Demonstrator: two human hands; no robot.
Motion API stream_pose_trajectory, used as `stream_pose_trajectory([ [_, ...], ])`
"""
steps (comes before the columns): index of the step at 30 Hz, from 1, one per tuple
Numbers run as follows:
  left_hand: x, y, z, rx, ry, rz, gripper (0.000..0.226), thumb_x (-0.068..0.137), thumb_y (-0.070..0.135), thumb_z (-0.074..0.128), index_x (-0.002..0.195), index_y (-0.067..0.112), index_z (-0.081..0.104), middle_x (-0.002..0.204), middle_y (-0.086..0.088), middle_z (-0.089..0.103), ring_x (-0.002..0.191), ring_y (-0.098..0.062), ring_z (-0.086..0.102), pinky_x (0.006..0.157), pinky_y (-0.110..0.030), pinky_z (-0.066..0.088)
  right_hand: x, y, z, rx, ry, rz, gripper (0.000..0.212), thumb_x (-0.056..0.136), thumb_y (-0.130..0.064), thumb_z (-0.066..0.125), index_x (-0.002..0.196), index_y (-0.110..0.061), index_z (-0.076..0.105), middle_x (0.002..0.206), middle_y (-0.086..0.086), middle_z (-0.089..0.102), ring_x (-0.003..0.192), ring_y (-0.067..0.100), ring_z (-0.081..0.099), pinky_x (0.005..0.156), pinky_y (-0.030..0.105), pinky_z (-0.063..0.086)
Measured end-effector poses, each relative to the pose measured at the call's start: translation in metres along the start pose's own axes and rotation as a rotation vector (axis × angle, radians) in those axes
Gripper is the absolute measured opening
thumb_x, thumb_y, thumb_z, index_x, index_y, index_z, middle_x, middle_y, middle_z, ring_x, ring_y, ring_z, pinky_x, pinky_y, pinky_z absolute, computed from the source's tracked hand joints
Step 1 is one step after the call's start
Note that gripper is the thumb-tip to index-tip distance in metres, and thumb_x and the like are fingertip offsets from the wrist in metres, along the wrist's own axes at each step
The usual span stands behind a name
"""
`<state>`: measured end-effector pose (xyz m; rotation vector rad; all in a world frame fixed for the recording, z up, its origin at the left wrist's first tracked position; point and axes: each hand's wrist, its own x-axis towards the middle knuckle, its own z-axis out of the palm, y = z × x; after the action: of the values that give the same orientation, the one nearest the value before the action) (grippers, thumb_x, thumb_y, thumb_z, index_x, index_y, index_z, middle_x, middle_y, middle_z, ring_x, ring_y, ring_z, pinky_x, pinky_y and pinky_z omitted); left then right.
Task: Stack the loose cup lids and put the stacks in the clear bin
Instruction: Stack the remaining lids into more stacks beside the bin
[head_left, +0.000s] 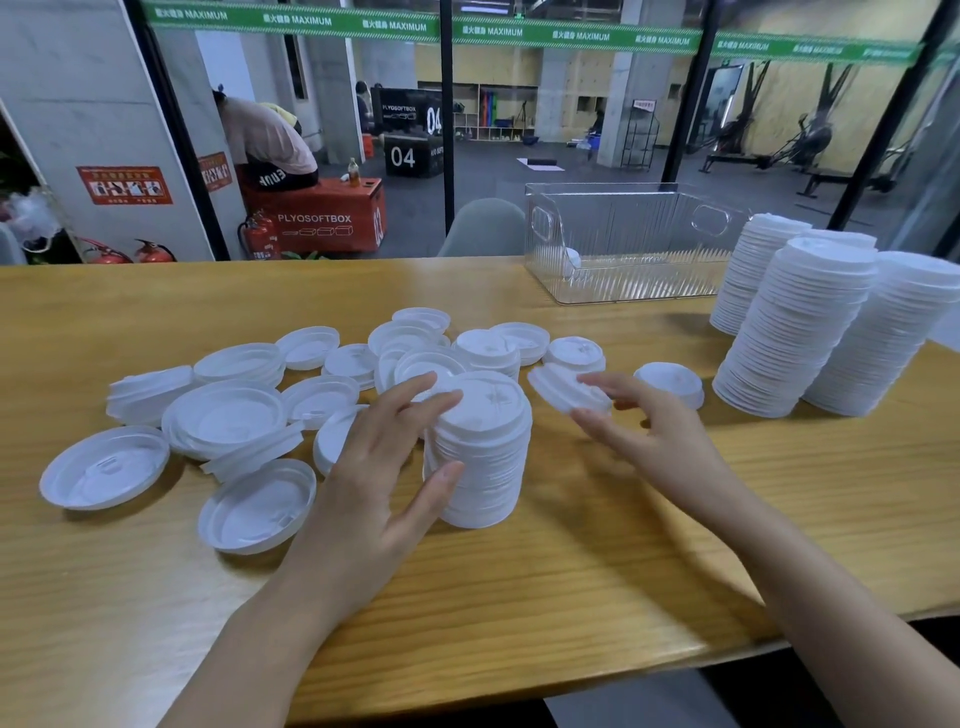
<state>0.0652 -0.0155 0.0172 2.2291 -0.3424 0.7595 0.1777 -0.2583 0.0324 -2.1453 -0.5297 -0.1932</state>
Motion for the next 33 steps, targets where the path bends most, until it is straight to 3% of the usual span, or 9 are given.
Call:
stream_pose_trajectory([
  [3, 0.0, -0.002, 0.0, -0.013, 0.041, -0.015, 0.052, 0.092, 0.048, 0.05, 0.141, 0.048, 0.033, 0.147, 0.017, 0.039, 0.135, -0.015, 0.043, 0.099, -0.021, 0.041, 0.0, -0.028, -0.003, 0.18, -0.04, -0.085, 0.04, 0.078, -0.053, 0.069, 0.116, -0.043, 0.064, 0.115, -0.022, 0.065, 0.112, 0.001, 0.054, 0.086, 0.015, 0.036],
  [8, -0.001, -0.002, 0.0, -0.032, 0.081, -0.064, 0.056, 0.091, 0.048, 0.049, 0.143, 0.041, 0.031, 0.137, 0.018, 0.044, 0.127, -0.002, 0.044, 0.099, -0.008, 0.034, 0.0, -0.052, 0.01, 0.091, -0.141, -0.256, 0.045, 0.071, -0.055, 0.073, 0.115, -0.044, 0.065, 0.117, -0.034, 0.061, 0.119, 0.0, 0.049, 0.088, 0.004, 0.031],
  [13, -0.001, -0.002, 0.0, -0.04, 0.085, -0.082, 0.055, 0.091, 0.049, 0.048, 0.142, 0.039, 0.032, 0.136, 0.015, 0.046, 0.128, -0.004, 0.043, 0.099, -0.009, 0.034, 0.001, -0.053, 0.02, 0.022, -0.139, -0.31, 0.048, 0.068, -0.062, 0.071, 0.112, -0.045, 0.065, 0.119, -0.03, 0.062, 0.121, 0.002, 0.046, 0.104, 0.025, 0.035],
  [18, -0.001, -0.002, -0.001, -0.028, 0.073, -0.098, 0.052, 0.09, 0.053, 0.047, 0.14, 0.048, 0.031, 0.135, 0.024, 0.043, 0.128, -0.001, 0.042, 0.097, -0.005, 0.031, 0.003, -0.05, 0.024, 0.002, -0.131, -0.325, 0.05, 0.065, -0.069, 0.066, 0.111, -0.05, 0.065, 0.121, -0.031, 0.059, 0.12, 0.004, 0.046, 0.106, 0.034, 0.037],
  [23, 0.0, -0.006, 0.0, -0.008, 0.045, -0.049, 0.046, 0.094, 0.048, 0.046, 0.139, 0.044, 0.037, 0.141, 0.022, 0.042, 0.135, -0.011, 0.041, 0.099, -0.009, 0.033, 0.002, -0.049, 0.029, -0.003, -0.115, -0.348, 0.049, 0.066, -0.069, 0.067, 0.111, -0.05, 0.063, 0.124, -0.025, 0.058, 0.123, 0.007, 0.048, 0.107, 0.044, 0.036],
  [25, 0.0, -0.006, 0.001, -0.002, 0.038, -0.031, 0.043, 0.094, 0.046, 0.047, 0.137, 0.04, 0.043, 0.141, 0.021, 0.044, 0.135, -0.009, 0.04, 0.098, -0.007, 0.032, 0.0, -0.047, 0.031, 0.013, -0.099, -0.358, 0.049, 0.067, -0.068, 0.068, 0.111, -0.049, 0.063, 0.124, -0.023, 0.059, 0.124, 0.01, 0.049, 0.106, 0.042, 0.037],
  [29, 0.001, -0.006, 0.0, -0.009, 0.044, -0.035, 0.041, 0.094, 0.047, 0.046, 0.135, 0.038, 0.045, 0.138, 0.02, 0.047, 0.135, -0.008, 0.04, 0.098, -0.007, 0.033, -0.008, -0.047, 0.042, 0.087, -0.022, -0.349, 0.048, 0.066, -0.064, 0.071, 0.109, -0.045, 0.064, 0.118, -0.023, 0.061, 0.12, 0.009, 0.051, 0.101, 0.024, 0.037],
  [33, 0.0, -0.009, -0.004, 0.004, 0.071, -0.044, 0.04, 0.095, 0.047, 0.045, 0.134, 0.041, 0.044, 0.136, 0.02, 0.049, 0.133, -0.011, 0.042, 0.103, -0.016, 0.035, -0.015, -0.051, 0.057, 0.121, 0.028, -0.35, 0.047, 0.067, -0.065, 0.069, 0.11, -0.048, 0.06, 0.12, -0.03, 0.055, 0.118, 0.004, 0.049, 0.092, 0.013, 0.034],
])
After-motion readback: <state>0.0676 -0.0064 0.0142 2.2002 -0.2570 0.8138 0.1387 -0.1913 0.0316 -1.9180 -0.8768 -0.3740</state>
